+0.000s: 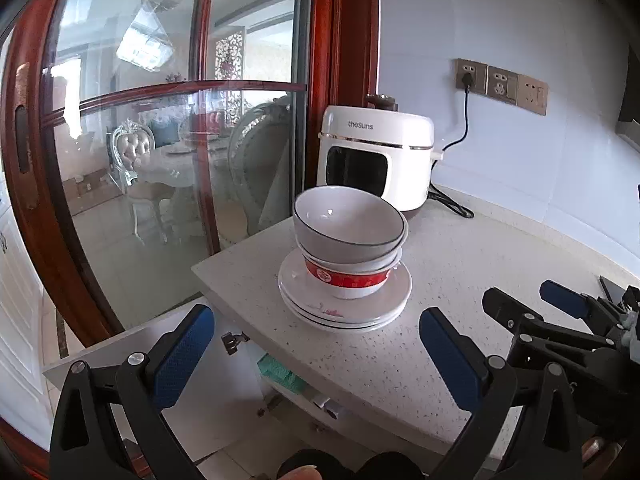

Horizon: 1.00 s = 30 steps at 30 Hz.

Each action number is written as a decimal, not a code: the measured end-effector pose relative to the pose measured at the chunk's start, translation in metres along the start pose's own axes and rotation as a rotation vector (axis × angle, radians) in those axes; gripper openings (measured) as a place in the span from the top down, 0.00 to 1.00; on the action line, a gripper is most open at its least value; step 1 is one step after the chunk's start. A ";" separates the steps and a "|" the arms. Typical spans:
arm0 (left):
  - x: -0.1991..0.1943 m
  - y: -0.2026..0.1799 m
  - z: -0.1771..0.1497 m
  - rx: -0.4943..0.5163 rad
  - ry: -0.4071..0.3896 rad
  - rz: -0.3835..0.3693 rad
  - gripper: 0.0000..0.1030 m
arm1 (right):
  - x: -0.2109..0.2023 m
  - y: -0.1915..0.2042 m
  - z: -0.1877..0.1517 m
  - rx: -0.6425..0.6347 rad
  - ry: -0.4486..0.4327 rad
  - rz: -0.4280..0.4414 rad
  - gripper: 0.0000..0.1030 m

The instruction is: Organize plates and bowls

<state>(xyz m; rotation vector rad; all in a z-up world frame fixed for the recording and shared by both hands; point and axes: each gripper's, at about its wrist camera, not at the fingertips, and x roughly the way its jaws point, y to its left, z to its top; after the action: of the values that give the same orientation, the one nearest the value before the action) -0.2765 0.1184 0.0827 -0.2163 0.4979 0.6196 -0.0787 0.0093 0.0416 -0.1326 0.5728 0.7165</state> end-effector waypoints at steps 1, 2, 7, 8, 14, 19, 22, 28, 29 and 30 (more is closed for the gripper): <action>0.002 0.001 0.001 -0.001 0.004 -0.004 0.00 | 0.000 0.000 0.000 0.000 0.000 0.000 0.19; 0.003 0.001 0.001 -0.004 0.007 -0.005 0.00 | 0.000 0.000 0.000 -0.001 0.000 -0.001 0.19; 0.004 0.001 0.000 -0.008 0.015 -0.011 0.00 | 0.000 0.000 -0.001 -0.003 0.001 -0.001 0.19; 0.004 0.001 0.000 -0.007 0.016 -0.012 0.00 | 0.000 0.000 0.000 -0.003 0.001 -0.001 0.19; 0.007 0.002 0.001 -0.006 0.025 -0.020 0.00 | 0.001 0.000 -0.001 0.000 0.005 0.003 0.19; 0.009 0.001 0.001 -0.001 0.029 -0.028 0.00 | 0.001 0.000 -0.001 0.002 0.005 0.002 0.19; 0.008 0.000 0.000 -0.001 0.029 -0.028 0.00 | 0.001 0.000 -0.001 0.000 0.005 0.003 0.19; 0.008 -0.002 -0.001 0.000 0.033 -0.026 0.00 | 0.001 0.000 -0.002 0.002 0.006 0.002 0.19; 0.008 -0.002 -0.001 0.000 0.035 -0.026 0.00 | 0.001 0.000 -0.002 0.001 0.006 0.002 0.19; 0.009 -0.002 -0.001 0.001 0.036 -0.027 0.00 | 0.002 0.000 -0.002 0.001 0.006 0.002 0.19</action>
<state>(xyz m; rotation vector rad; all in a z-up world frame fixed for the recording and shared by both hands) -0.2697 0.1208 0.0774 -0.2334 0.5292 0.5899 -0.0787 0.0097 0.0391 -0.1333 0.5791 0.7175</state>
